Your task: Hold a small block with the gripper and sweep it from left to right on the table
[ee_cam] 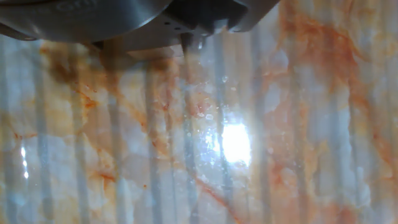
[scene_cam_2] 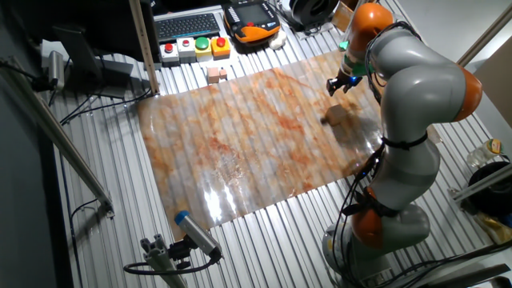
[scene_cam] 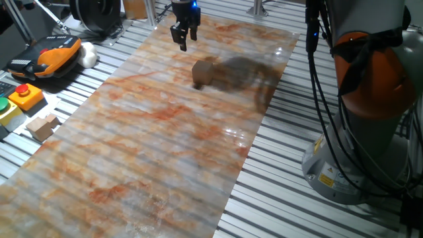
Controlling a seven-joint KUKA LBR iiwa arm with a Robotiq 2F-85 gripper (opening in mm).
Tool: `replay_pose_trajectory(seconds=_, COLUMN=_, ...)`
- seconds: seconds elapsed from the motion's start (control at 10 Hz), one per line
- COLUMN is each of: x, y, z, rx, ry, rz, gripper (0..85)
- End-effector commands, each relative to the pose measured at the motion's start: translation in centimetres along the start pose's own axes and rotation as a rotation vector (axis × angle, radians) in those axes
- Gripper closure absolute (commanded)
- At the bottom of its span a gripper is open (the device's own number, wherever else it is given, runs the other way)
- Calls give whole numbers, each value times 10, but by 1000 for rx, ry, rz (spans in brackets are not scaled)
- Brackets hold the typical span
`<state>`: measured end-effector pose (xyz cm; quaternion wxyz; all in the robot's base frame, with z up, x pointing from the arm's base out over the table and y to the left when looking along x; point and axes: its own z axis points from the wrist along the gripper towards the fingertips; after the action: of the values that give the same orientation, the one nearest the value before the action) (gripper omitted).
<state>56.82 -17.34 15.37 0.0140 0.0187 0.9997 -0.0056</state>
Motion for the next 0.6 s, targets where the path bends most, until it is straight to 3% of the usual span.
replay_pose_trajectory(seconds=0.0, x=1, y=0, z=3, rx=0, ry=-6, rz=-1, gripper=170)
replay_pose_trajectory(seconds=0.2, x=9, y=5, z=16, rx=15, ry=-31, rz=-1, gripper=170)
replay_pose_trajectory(seconds=0.5, x=9, y=1, z=26, rx=8, ry=-34, rz=-14, gripper=170)
